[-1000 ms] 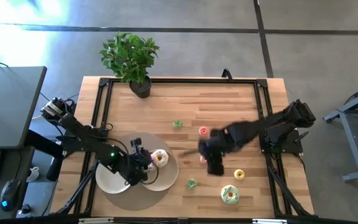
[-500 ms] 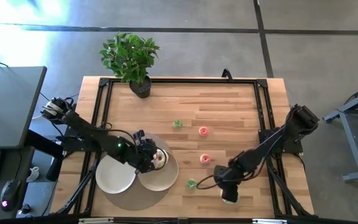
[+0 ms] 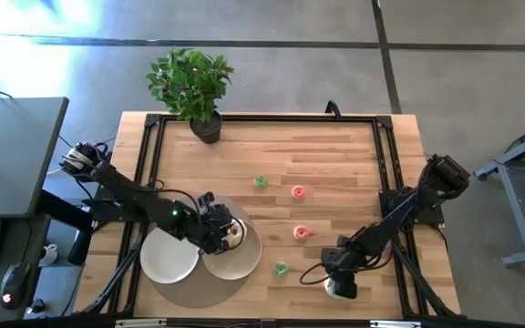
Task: Pick & Place donuts
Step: Put the big green donut on the brown plate
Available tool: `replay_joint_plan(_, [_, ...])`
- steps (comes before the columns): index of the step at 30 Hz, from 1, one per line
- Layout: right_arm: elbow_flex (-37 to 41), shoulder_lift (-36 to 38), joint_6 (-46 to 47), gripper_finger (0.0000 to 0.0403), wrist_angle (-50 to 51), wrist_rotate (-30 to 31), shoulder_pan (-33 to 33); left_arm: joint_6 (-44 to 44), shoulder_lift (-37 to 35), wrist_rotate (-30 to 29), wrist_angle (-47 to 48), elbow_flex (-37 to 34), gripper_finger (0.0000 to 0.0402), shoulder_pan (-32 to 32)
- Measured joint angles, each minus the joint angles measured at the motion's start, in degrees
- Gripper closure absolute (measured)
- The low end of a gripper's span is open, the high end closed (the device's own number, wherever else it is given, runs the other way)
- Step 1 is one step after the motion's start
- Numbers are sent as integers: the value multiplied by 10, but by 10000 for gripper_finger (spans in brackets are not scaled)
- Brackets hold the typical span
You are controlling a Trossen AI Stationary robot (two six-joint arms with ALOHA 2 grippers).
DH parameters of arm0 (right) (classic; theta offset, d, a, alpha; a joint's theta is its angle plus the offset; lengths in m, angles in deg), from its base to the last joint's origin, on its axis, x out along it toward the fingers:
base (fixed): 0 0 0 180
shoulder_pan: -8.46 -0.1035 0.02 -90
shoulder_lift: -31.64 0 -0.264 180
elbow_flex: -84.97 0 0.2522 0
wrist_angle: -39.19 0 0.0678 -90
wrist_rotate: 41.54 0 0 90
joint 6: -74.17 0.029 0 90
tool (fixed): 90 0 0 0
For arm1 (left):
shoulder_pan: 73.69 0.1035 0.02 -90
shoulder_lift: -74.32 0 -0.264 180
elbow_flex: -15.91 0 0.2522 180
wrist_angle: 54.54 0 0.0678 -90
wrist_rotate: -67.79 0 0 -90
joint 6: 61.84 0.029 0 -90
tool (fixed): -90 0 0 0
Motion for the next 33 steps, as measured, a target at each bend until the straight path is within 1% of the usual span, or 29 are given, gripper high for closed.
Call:
replay_joint_plan(4, [13,1,-4,278,-10,-4,-4,1,0,0,0,0,270,0])
replay_joint_plan(7, [14,1,-12,293,-19,-1,-4,1,0,0,0,0,270,0])
replay_joint_plan(9, [15,0,-18,317,-34,-2,-4,2,0,0,0,0,270,0])
replay_joint_plan(13, [13,0,0,383,-71,-4,5,2,0,0,0,0,270,0])
replay_joint_plan(14, [8,0,5,390,-74,-1,7,2,0,0,0,0,270,0])
replay_joint_plan(16, [-3,0,7,386,-73,29,13,13,0,0,-1,0,270,0])
replay_joint_plan(19, [-28,0,-34,377,-81,82,29,32,0,-6,-8,0,270,0])
replay_joint_plan(22, [-65,0,-108,390,-87,142,51,46,0,-16,-26,0,270,0])
replay_joint_plan(24, [-88,0,-164,395,-85,198,67,53,0,-22,-33,0,270,0])
replay_joint_plan(27, [-117,0,-246,387,-104,266,92,57,0,-26,-34,0,270,0])
replay_joint_plan(29, [-124,0,-289,385,-135,287,113,56,0,-26,-39,0,270,0])
replay_joint_plan(31, [-124,0,-320,388,-177,293,134,56,0,-24,-52,1,270,0])
replay_joint_plan(33, [-122,-1,-340,395,-219,293,156,56,-4,-19,-44,6,270,0])
